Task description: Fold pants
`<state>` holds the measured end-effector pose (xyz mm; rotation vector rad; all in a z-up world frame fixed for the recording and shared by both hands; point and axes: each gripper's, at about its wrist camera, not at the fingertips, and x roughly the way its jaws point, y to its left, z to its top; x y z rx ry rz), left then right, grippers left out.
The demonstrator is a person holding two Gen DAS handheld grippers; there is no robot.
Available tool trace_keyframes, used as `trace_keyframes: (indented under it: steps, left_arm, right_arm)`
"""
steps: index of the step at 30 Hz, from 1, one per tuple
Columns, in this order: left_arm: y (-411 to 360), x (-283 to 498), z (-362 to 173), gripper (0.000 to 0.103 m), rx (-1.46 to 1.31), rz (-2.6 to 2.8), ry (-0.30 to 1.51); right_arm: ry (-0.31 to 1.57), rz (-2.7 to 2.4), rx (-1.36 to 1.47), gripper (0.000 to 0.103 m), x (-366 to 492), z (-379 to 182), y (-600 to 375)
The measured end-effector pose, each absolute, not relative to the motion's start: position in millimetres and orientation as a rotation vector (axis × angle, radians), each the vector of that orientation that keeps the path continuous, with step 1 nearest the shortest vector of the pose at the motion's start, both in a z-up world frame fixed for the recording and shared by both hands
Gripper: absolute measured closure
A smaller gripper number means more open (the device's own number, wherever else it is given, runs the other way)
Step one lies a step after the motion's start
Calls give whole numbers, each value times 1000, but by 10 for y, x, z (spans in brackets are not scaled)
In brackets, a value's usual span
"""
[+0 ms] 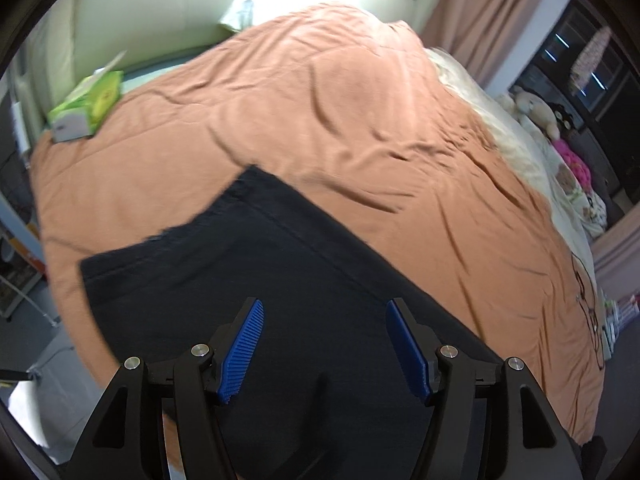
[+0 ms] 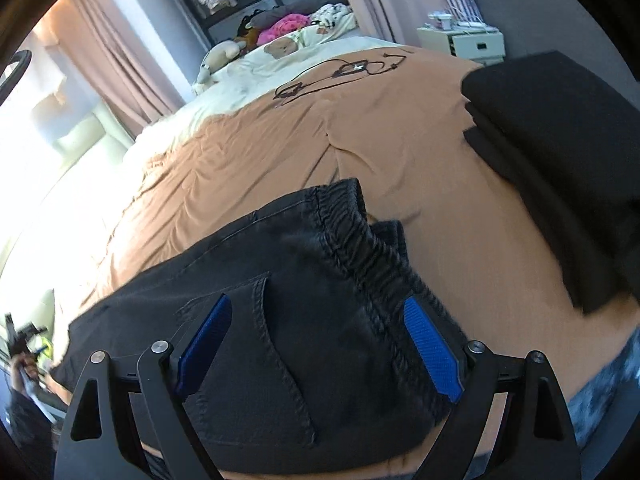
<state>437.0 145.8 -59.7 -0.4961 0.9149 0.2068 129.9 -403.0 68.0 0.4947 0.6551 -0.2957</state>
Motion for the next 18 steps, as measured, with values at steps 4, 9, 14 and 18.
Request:
trace_keyframes:
  steps: [4, 9, 14, 18]
  left_arm:
    - [1182, 4542, -638, 37, -478, 167, 933]
    - [900, 4772, -726, 37, -472, 133, 960]
    - [695, 4999, -875, 37, -454, 128, 1004]
    - [567, 5174, -1031, 37, -446, 124, 1048]
  right_arm:
    - [677, -295, 430, 15, 1547, 718, -4033]
    - [701, -235, 400, 15, 1846, 694, -4087]
    - [748, -233, 367, 15, 2148, 634, -4197]
    - [787, -248, 335, 15, 2395, 622, -4287]
